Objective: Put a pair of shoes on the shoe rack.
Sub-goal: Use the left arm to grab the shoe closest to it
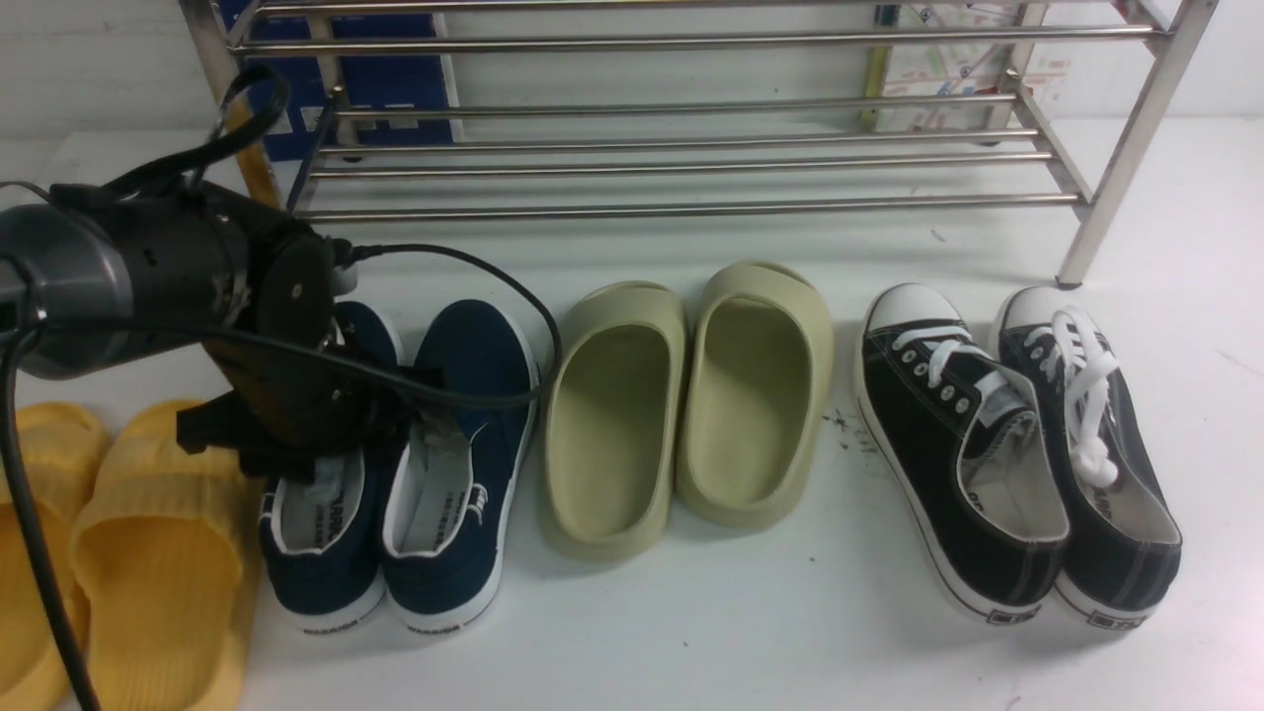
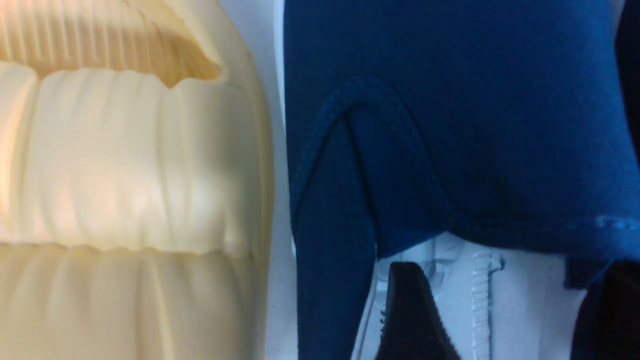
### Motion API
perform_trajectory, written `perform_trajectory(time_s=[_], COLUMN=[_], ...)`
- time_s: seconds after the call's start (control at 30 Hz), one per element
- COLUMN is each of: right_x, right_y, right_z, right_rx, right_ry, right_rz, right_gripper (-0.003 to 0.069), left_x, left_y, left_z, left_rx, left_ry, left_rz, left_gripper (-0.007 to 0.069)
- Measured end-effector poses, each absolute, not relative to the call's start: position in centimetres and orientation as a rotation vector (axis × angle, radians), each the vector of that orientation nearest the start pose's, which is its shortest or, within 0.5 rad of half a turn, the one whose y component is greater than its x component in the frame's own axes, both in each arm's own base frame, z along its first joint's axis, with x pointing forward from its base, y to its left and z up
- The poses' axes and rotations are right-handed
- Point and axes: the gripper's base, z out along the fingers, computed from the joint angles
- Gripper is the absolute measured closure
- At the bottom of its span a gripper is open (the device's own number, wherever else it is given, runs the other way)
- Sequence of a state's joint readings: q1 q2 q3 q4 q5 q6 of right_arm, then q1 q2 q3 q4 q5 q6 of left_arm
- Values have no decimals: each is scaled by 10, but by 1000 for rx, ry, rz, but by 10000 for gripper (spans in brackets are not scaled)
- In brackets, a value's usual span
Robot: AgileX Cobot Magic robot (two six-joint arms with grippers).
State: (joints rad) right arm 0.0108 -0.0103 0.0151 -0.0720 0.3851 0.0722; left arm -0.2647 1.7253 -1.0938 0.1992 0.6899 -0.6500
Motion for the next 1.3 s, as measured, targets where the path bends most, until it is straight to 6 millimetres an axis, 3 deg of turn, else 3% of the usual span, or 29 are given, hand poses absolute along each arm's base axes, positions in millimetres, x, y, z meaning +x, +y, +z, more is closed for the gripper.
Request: perform_trajectory(time_s=[0.33,0.57,0.83,0.97,1.13,1.3], right_x=[52,52,52,52,52,52], right_y=[-2,-2,-2,-2,-2,-2], right_z=[174,174,174,174,174,174], right_rx=[13,13,13,13,13,13], right_ry=[1872,1872,1872,1872,1872,1872], right_rz=[-14,-15,-15,-15,-15,-15], right_gripper=[421,421,420,420,420,420], left_x=[312,309,310,307,299,293], left_y=[-79,-79,-81,-79,-77,-76], left_z=[182,178,180,188,214,252], left_rx=[-350,-344,-317,-275,-259,-204], left_ry=[2871,2859,2856,2876,2866,2774], left_rz=[-47,-71,-91,-61,-66,-114], left_gripper=[347,405,624,627,627,627])
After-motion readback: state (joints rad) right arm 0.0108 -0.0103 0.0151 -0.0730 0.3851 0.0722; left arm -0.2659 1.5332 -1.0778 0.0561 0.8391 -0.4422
